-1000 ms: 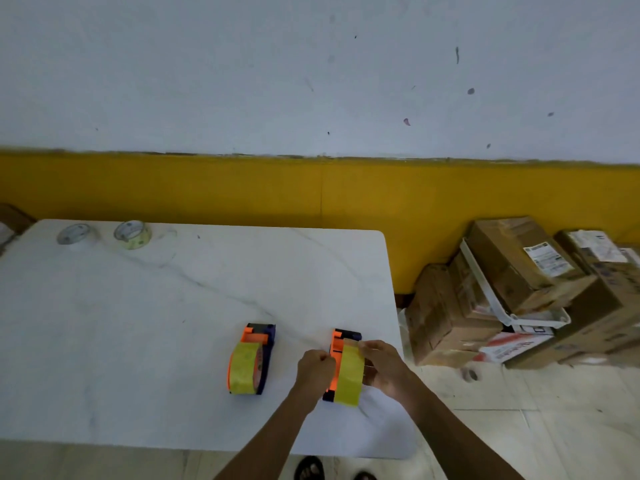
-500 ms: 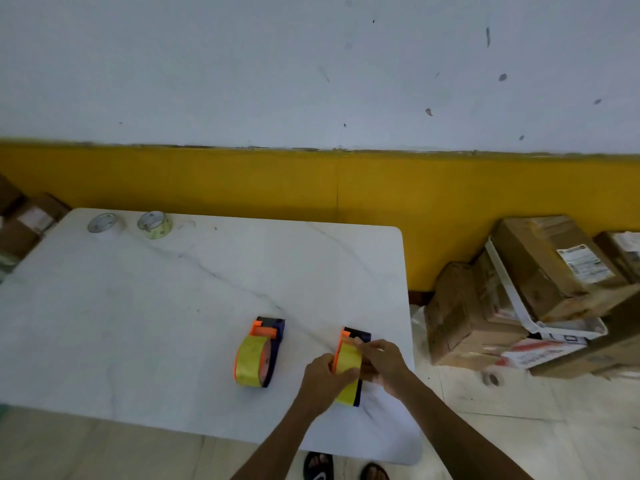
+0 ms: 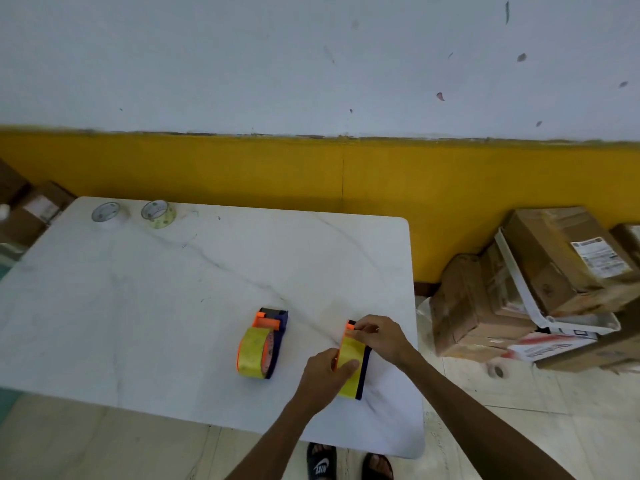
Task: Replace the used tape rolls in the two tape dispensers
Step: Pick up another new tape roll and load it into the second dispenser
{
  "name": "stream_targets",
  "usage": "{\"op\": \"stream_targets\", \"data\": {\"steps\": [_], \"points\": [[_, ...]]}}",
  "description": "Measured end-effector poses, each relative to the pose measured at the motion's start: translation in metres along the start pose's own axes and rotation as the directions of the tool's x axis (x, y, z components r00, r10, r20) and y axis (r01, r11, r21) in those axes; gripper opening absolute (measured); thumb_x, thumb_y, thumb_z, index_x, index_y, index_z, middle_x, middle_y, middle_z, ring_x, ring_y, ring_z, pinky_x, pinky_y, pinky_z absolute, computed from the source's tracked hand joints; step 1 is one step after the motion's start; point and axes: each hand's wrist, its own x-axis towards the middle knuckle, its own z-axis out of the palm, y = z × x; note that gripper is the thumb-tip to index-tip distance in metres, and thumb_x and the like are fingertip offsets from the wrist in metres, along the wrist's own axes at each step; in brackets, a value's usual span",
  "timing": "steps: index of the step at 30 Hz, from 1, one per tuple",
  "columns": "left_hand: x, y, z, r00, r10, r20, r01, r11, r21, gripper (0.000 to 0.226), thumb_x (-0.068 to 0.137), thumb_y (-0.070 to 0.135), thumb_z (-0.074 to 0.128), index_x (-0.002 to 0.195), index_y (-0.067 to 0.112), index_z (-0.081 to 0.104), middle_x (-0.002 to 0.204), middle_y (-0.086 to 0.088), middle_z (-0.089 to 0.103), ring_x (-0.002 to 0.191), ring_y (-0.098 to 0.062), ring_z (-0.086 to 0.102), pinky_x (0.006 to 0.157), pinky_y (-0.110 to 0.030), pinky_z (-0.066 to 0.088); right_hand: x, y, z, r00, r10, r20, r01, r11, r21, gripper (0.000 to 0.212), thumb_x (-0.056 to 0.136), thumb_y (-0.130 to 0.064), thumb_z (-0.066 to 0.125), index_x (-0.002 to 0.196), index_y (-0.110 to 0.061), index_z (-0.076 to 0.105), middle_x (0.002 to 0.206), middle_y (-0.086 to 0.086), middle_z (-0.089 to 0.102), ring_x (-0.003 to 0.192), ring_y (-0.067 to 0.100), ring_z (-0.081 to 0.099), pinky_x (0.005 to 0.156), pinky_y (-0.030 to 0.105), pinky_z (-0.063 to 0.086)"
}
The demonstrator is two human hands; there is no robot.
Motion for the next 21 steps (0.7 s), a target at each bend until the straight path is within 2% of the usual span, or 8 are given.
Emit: {"op": "stream_targets", "data": {"steps": [2, 4, 8, 10, 13, 15, 17, 21], "points": [[0.001, -0.001, 0.000, 1.000, 0.015, -0.001, -0.015, 1.000, 0.002, 0.045, 0.087, 0.053, 0.057, 0.077, 0.009, 0.058, 0.061, 0.006, 0.050, 0.054, -0.002, 0.045, 0.055, -0.018, 0.035, 0.003, -0.003, -0.001, 0.999, -0.046, 0.025, 0.047, 0.997, -0.055, 0.003, 0.083, -0.023, 0.071, 0.080, -0.024, 0.070, 0.084, -0.005, 0.069, 0.083, 0.012, 0.062, 0.070, 0.016, 0.045], [0.000, 0.000, 0.000, 1.000, 0.019, -0.009, -0.019, 1.000, -0.002, 0.042, 0.088, 0.050, 0.059, 0.077, 0.009, 0.057, 0.061, 0.007, 0.048, 0.053, -0.002, 0.044, 0.054, -0.017, 0.034, 0.007, -0.002, 0.000, 0.998, -0.065, 0.023, 0.067, 0.991, -0.119, 0.007, 0.084, -0.018, 0.069, 0.078, -0.021, 0.072, 0.078, -0.006, 0.066, 0.078, 0.011, 0.059, 0.063, 0.010, 0.040], [-0.002, -0.002, 0.002, 1.000, 0.007, -0.015, -0.007, 1.000, -0.012, 0.042, 0.089, 0.048, 0.059, 0.082, 0.006, 0.059, 0.063, 0.007, 0.048, 0.053, -0.003, 0.041, 0.053, -0.015, 0.035, 0.010, 0.007, 0.000, 0.999, -0.017, 0.044, 0.023, 0.989, -0.146, 0.014, 0.086, -0.030, 0.069, 0.077, -0.018, 0.070, 0.077, -0.002, 0.064, 0.072, 0.010, 0.056, 0.066, 0.019, 0.043], [-0.004, 0.000, 0.002, 1.000, 0.007, 0.000, -0.007, 1.000, -0.024, 0.042, 0.089, 0.048, 0.058, 0.088, 0.006, 0.061, 0.067, 0.005, 0.051, 0.055, -0.003, 0.044, 0.056, -0.017, 0.037, 0.010, 0.009, -0.001, 0.997, -0.013, 0.072, 0.021, 0.993, -0.113, 0.023, 0.085, -0.038, 0.068, 0.081, -0.016, 0.072, 0.079, 0.001, 0.067, 0.073, 0.011, 0.058, 0.065, 0.019, 0.041], [-0.004, 0.001, 0.000, 1.000, -0.006, 0.006, 0.006, 1.000, -0.025, 0.041, 0.088, 0.050, 0.058, 0.085, 0.010, 0.061, 0.065, 0.007, 0.051, 0.054, -0.002, 0.045, 0.056, -0.016, 0.036, 0.013, 0.008, -0.003, 0.995, -0.058, 0.076, 0.070, 0.985, -0.158, 0.021, 0.084, -0.039, 0.069, 0.073, -0.022, 0.069, 0.069, -0.007, 0.063, 0.067, 0.008, 0.055, 0.062, 0.017, 0.037], [-0.004, 0.001, -0.001, 1.000, -0.013, 0.010, 0.014, 1.000, -0.021, 0.045, 0.085, 0.053, 0.057, 0.085, 0.008, 0.061, 0.066, 0.005, 0.052, 0.057, -0.004, 0.044, 0.057, -0.021, 0.037, 0.017, 0.007, -0.004, 0.994, -0.078, 0.082, 0.093, 0.978, -0.189, 0.019, 0.082, -0.038, 0.071, 0.073, -0.022, 0.071, 0.073, -0.004, 0.066, 0.070, 0.008, 0.056, 0.063, 0.017, 0.039], [-0.005, 0.000, -0.002, 1.000, -0.010, 0.013, 0.010, 1.000, -0.021, 0.050, 0.083, 0.056, 0.057, 0.086, 0.007, 0.061, 0.068, 0.003, 0.053, 0.059, -0.007, 0.046, 0.059, -0.025, 0.038, 0.020, 0.006, -0.006, 0.990, -0.092, 0.105, 0.110, 0.977, -0.185, 0.013, 0.081, -0.032, 0.073, 0.078, -0.019, 0.075, 0.076, -0.008, 0.066, 0.073, 0.005, 0.057, 0.063, 0.010, 0.039], [-0.005, 0.001, -0.004, 0.999, -0.030, 0.019, 0.030, 0.999, -0.012, 0.045, 0.085, 0.052, 0.061, 0.084, 0.007, 0.062, 0.067, 0.004, 0.052, 0.058, -0.006, 0.045, 0.058, -0.022, 0.037, 0.023, 0.002, -0.008, 0.982, -0.159, 0.098, 0.178, 0.953, -0.246, 0.007, 0.079, -0.018, 0.074, 0.080, -0.013, 0.079, 0.065, -0.018, 0.057, 0.067, 0.005, 0.055, 0.059, 0.006, 0.039]]}}
